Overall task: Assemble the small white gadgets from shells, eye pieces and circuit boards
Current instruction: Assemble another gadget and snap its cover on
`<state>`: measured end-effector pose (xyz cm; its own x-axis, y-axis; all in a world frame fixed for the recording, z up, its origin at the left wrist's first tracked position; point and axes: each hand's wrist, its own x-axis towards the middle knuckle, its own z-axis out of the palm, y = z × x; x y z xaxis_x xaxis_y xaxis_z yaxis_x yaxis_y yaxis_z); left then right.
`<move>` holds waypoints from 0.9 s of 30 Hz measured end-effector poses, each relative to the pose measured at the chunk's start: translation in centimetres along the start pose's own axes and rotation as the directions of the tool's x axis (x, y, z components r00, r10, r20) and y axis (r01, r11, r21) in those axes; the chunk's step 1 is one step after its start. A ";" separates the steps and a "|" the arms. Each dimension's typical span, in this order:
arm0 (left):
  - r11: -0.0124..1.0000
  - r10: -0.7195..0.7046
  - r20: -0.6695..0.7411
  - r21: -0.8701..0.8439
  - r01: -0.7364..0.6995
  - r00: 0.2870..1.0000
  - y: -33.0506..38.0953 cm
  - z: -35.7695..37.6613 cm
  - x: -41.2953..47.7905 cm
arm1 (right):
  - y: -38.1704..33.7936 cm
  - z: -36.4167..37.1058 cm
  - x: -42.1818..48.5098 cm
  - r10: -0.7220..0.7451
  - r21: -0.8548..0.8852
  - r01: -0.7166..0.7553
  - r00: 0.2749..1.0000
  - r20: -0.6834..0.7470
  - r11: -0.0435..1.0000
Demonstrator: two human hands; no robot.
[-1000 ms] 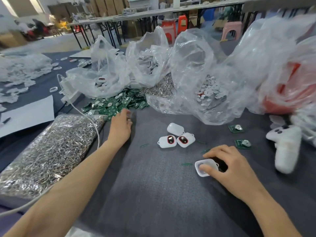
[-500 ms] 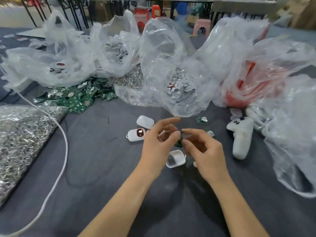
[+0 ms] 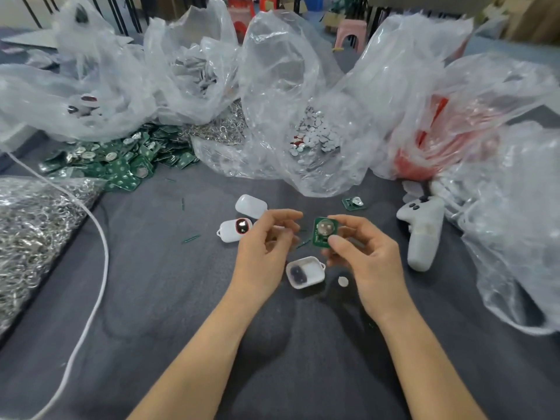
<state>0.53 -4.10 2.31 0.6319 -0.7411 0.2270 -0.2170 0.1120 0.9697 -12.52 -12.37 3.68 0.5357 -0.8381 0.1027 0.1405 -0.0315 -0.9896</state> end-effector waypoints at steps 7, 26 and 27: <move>0.846 0.060 0.459 0.447 -0.289 0.886 -0.4 -0.6 -0.4 | 0.3 -0.4 0.4 0.085 0.239 -0.067 0.994 -0.067 0.969; 0.792 0.112 0.410 0.514 -0.331 0.905 -0.9 -2.1 -2.0 | 1.5 -2.5 1.3 -0.184 -0.708 -0.017 0.961 -0.207 0.706; 0.777 0.101 0.411 0.536 -0.330 0.906 -0.9 -2.0 -2.0 | 1.5 -2.6 1.4 -0.164 -0.716 -0.024 0.968 -0.192 0.697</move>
<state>0.94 -1.36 1.18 0.2445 -0.9323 0.2667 -0.7758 -0.0231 0.6305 -13.72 -14.97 2.05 0.3351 -0.9105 0.2424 -0.5114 -0.3918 -0.7648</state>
